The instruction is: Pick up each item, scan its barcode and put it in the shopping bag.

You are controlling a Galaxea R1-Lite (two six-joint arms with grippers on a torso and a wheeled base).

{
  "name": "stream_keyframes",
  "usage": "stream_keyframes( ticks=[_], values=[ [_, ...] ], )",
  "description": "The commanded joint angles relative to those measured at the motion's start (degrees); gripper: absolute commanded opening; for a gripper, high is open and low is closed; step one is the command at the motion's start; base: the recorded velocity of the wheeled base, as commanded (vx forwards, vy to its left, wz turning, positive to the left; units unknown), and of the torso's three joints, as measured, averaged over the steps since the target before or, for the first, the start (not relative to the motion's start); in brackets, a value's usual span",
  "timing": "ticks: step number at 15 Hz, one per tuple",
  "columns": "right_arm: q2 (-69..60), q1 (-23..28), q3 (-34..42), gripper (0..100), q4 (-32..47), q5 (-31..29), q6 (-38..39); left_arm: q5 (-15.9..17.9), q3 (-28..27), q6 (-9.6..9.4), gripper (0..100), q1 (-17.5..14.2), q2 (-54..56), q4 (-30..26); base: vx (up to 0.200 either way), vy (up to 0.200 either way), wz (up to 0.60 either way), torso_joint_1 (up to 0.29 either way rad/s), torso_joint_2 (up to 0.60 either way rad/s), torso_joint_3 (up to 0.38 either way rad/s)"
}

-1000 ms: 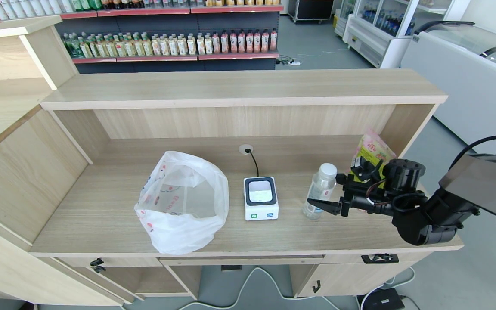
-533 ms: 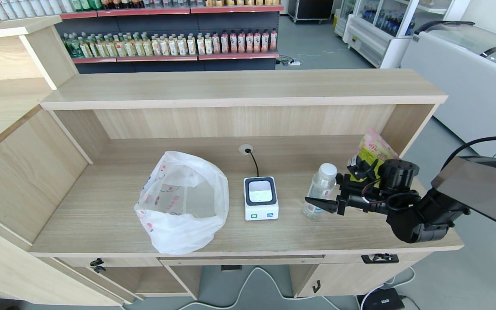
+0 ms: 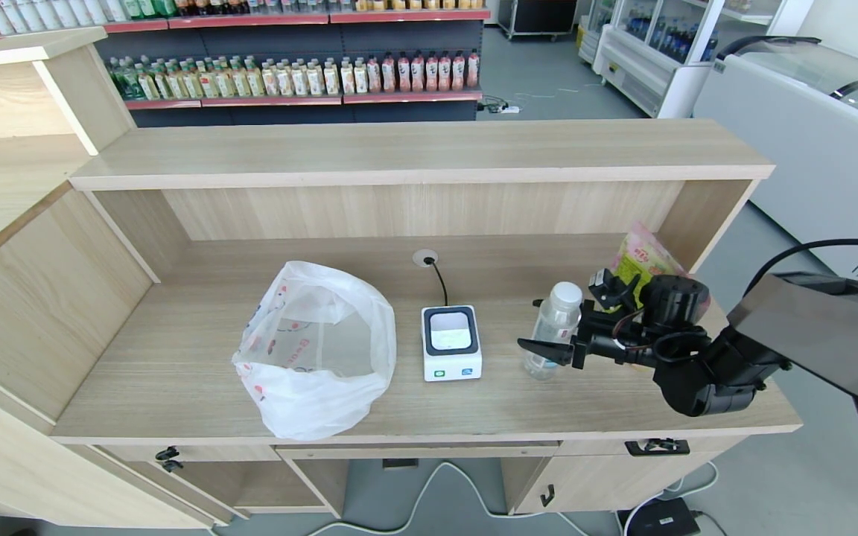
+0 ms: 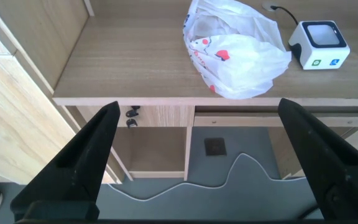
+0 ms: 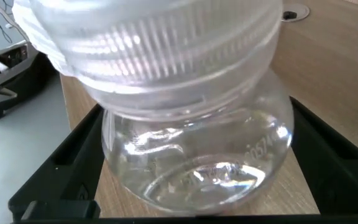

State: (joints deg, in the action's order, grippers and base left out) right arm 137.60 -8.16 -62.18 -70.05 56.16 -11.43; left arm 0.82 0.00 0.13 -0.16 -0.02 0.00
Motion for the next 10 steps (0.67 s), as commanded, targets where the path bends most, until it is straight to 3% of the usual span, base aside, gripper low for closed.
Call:
stream_keyframes(
  ticks=[1, 4, 5, 10],
  values=[
    [0.83, -0.46, -0.66, 100, -0.09, 0.00, 0.36, 0.06, 0.00, 0.04, 100, -0.02, 0.02, 0.00, 0.000, 0.000, 0.00, 0.000, 0.00, 0.000],
    [1.10, -0.63, -0.83, 100, -0.09, 0.00, 0.89, 0.06, 0.00, -0.05, 100, -0.02, 0.02, 0.00, 0.000, 0.000, 0.00, 0.000, 0.00, 0.000],
    [1.10, -0.63, -0.83, 0, -0.09, 0.00, 0.89, 0.06, 0.00, 0.04, 100, -0.02, 0.02, 0.00, 0.000, 0.000, 0.00, 0.000, 0.00, 0.000],
    [0.74, -0.37, -0.48, 0, -0.88, 0.00, 0.80, -0.03, 0.00, 0.04, 100, -0.02, 0.02, 0.00, 0.000, 0.000, 0.00, 0.000, 0.00, 0.000]
  ],
)
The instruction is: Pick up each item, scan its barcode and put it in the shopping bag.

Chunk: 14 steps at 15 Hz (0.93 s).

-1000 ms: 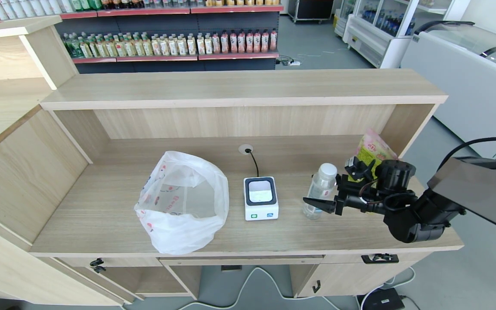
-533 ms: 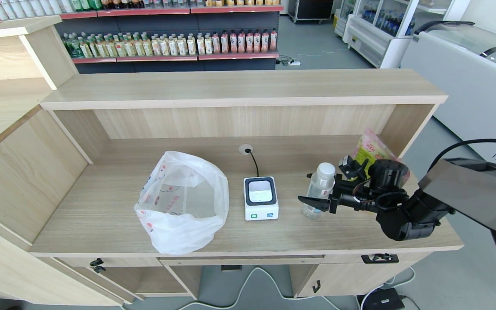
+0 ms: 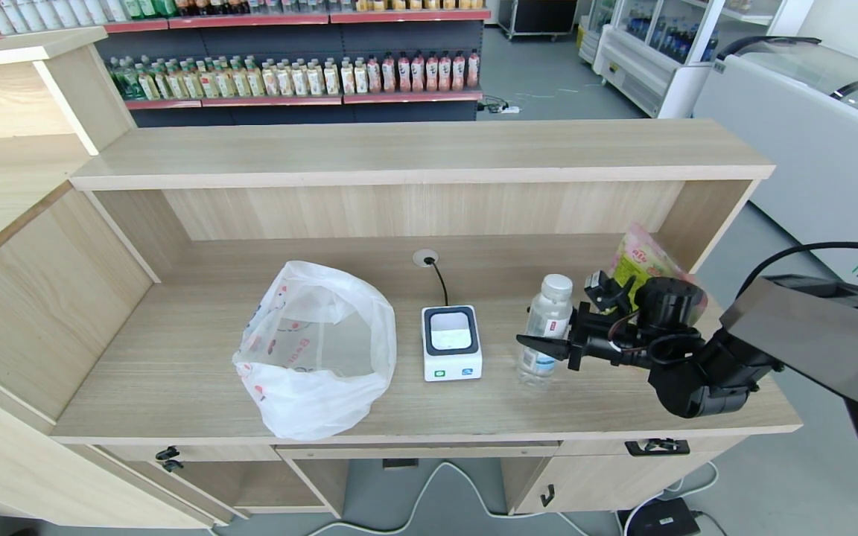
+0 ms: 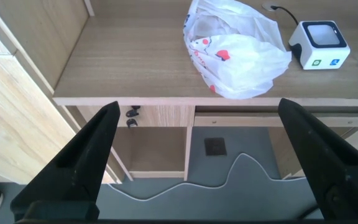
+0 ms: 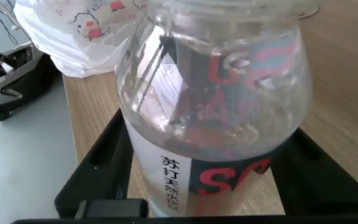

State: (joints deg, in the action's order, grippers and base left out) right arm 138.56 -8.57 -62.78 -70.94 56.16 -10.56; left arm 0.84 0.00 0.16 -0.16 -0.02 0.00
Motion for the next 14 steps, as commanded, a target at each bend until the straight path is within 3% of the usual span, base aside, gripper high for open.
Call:
stream_keyframes(
  ticks=[1, 7, 11, 14],
  values=[
    [-0.31, 0.13, 0.38, 0, -0.69, 0.00, 0.01, -0.05, 0.00, 0.02, 100, -0.02, 0.02, 0.00, 0.000, 0.000, 0.00, 0.000, 0.00, 0.000],
    [-7.69, 0.22, 1.61, 0, -0.96, 0.09, 2.82, 0.04, 0.00, 0.02, 100, -0.02, 0.02, 0.00, 0.000, 0.000, 0.00, 0.000, 0.00, 0.000],
    [-19.20, -0.39, 4.16, 0, -0.78, 0.09, 10.56, 0.04, 0.00, 0.02, 100, -0.02, 0.02, 0.00, 0.000, 0.000, 0.00, 0.000, 0.00, 0.000],
    [-33.62, -0.39, 7.23, 0, 2.47, 1.49, 11.26, -0.05, 0.00, -0.07, 100, -0.02, 0.02, 0.00, 0.000, 0.000, 0.00, 0.000, 0.00, 0.000]
  ],
)
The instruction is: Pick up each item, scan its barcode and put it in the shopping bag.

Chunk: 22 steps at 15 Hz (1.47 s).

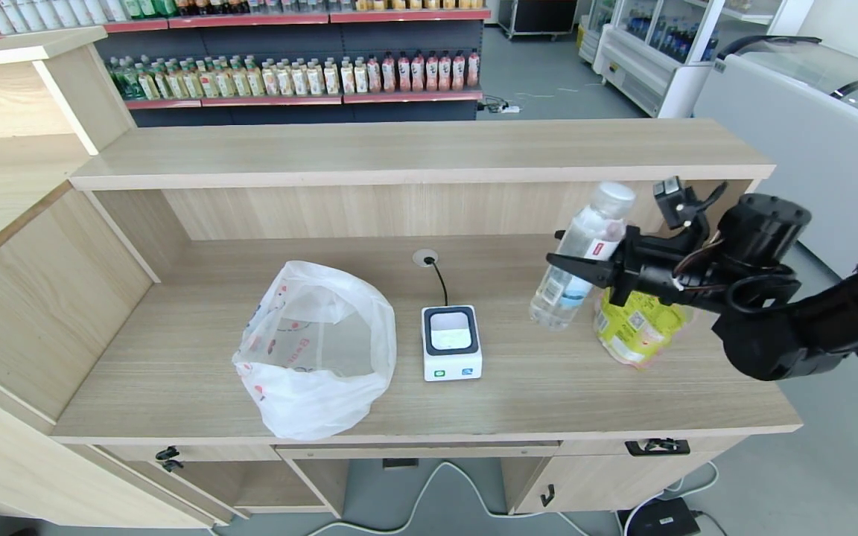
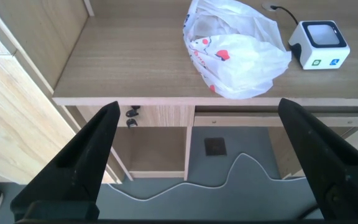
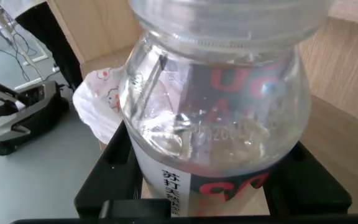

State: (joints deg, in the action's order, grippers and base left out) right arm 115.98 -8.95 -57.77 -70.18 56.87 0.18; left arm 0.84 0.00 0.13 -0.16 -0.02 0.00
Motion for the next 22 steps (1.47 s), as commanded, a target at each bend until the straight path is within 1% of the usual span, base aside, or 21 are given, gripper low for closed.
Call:
stream_keyframes(
  ticks=[1, 4, 6, 8, 10, 14, 16, 17, 18, 19, 22],
  values=[
    [-16.05, 0.51, 2.75, 0, 5.85, 1.14, 0.70, -0.05, 0.00, 0.04, 100, -0.02, 0.02, 0.00, 0.000, 0.000, 0.00, 0.000, 0.00, 0.000],
    [-24.84, 2.88, 2.22, 0, 19.91, -1.67, 0.78, 0.04, 0.00, 0.04, 100, -0.02, 0.02, 0.00, 0.000, 0.000, 0.00, 0.000, 0.00, 0.000],
    [-29.23, 4.47, 1.96, 0, 30.72, -6.95, 1.22, 0.04, 0.00, 0.04, 100, -0.02, 0.02, 0.00, 0.000, 0.000, 0.00, 0.000, 0.00, 0.000],
    [-30.55, 5.34, 1.61, 0, 34.50, -9.23, 2.01, 0.04, 0.00, 0.04, 100, -0.02, 0.02, 0.00, 0.000, 0.000, 0.00, 0.000, 0.00, 0.000],
    [-31.43, 5.70, -0.59, 0, 39.51, -10.99, 2.98, -0.05, 0.00, 0.04, 100, -0.02, 0.02, 0.00, 0.000, 0.000, 0.00, 0.000, 0.00, 0.000],
    [-32.05, 5.52, -7.62, 0, 53.92, -11.25, 3.07, 0.04, 0.00, 0.04, 100, -0.02, 0.02, 0.00, 0.000, 0.000, 0.00, 0.000, 0.00, 0.000],
    [-33.28, 5.43, -7.71, 0, 57.96, -11.08, 4.04, 0.04, 0.00, 0.04, 100, -0.02, 0.02, 0.00, 0.000, 0.000, 0.00, 0.000, 0.00, 0.000],
    [-33.80, 5.34, -7.36, 0, 58.49, -10.81, 4.74, -0.05, 0.00, 0.04, 100, -0.02, 0.02, 0.00, 0.000, 0.000, 0.00, 0.000, 0.00, 0.000],
    [-34.24, 5.26, -6.74, 0, 58.32, -10.20, 6.94, -0.05, 0.00, 0.04, 100, -0.02, 0.02, 0.00, 0.000, 0.000, 0.00, 0.000, 0.00, 0.000],
    [-34.68, 5.26, -6.30, 0, 57.61, -5.63, 8.08, 0.04, 0.00, 0.04, 100, -0.02, 0.02, 0.00, 0.000, 0.000, 0.00, 0.000, 0.00, 0.000],
    [-34.77, 4.73, -4.98, 0, 53.48, 8.79, 7.90, -0.05, 0.00, 0.04, 100, -0.02, 0.02, 0.00, 0.000, 0.000, 0.00, 0.000, 0.00, 0.000]
  ],
)
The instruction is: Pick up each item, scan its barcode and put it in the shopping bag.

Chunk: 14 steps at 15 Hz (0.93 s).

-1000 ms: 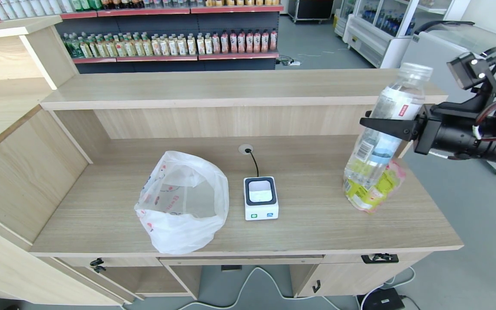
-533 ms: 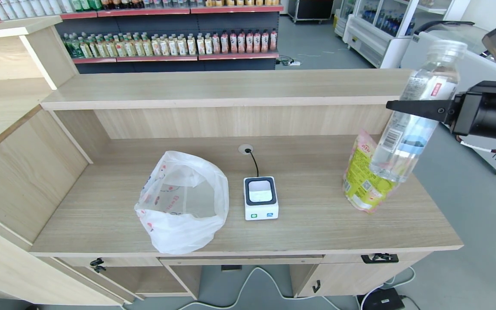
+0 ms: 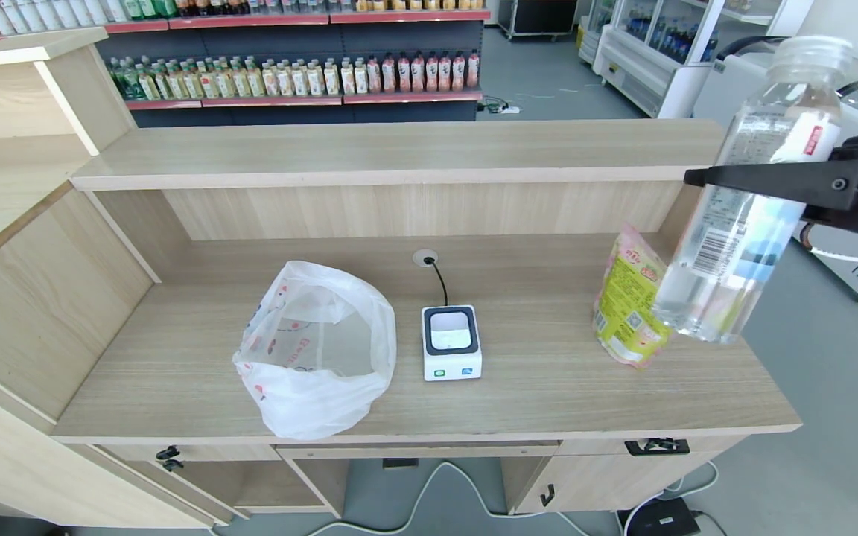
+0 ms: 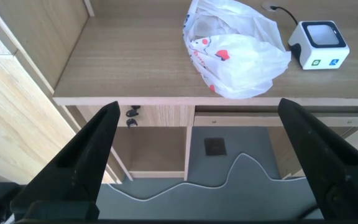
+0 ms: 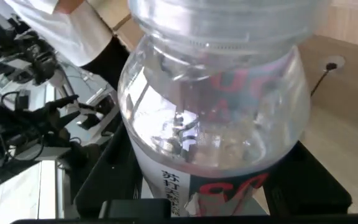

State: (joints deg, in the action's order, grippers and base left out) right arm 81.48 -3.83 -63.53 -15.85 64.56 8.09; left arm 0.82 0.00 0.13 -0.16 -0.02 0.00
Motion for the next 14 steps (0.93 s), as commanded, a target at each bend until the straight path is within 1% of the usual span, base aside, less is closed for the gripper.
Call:
stream_keyframes(
  ticks=[1, 2, 3, 5, 7, 8, 11, 14],
  values=[
    [-0.27, -1.01, 0.95, 0, -1.99, 4.96, 0.08, -0.03, 0.00, 0.04, 100, -0.02, 0.02, 0.00, 0.000, 0.000, 0.00, 0.000, 0.00, 0.000],
    [-0.36, -1.18, 0.86, 0, -2.26, 6.98, 0.08, 0.06, 0.00, 0.04, 100, -0.02, 0.02, 0.00, 0.000, 0.000, 0.00, 0.000, 0.00, 0.000],
    [-1.06, -1.80, 0.60, 0, -2.26, 12.26, 0.17, -0.03, 0.00, 0.04, 100, -0.02, 0.02, 0.00, 0.000, 0.000, 0.00, 0.000, 0.00, 0.000],
    [-3.08, -3.64, 0.33, 0, -1.91, 16.74, 1.66, -0.03, 0.00, 0.04, 100, -0.02, 0.02, 0.00, 0.000, 0.000, 0.00, 0.000, 0.00, 0.000],
    [-5.63, -8.92, -1.16, 0, -2.17, 17.35, 7.02, 0.06, 0.00, 0.04, 100, -0.02, 0.02, 0.00, 0.000, 0.000, 0.00, 0.000, 0.00, 0.000],
    [-6.34, -11.29, -2.04, 0, -2.17, 17.35, 8.25, 0.06, 0.00, 0.04, 100, -0.02, 0.02, 0.00, 0.000, 0.000, 0.00, 0.000, 0.00, 0.000],
    [-6.34, -17.79, -3.62, 0, -2.79, 17.35, 8.43, -0.03, 0.00, 0.04, 100, -0.02, 0.02, 0.00, 0.000, 0.000, 0.00, 0.000, 0.00, 0.000],
    [-3.87, -20.08, -6.08, 0, -2.87, 17.18, 8.25, 0.06, 0.00, 0.04, 100, -0.02, 0.02, 0.00, 0.000, 0.000, 0.00, 0.000, 0.00, 0.000]
  ],
)
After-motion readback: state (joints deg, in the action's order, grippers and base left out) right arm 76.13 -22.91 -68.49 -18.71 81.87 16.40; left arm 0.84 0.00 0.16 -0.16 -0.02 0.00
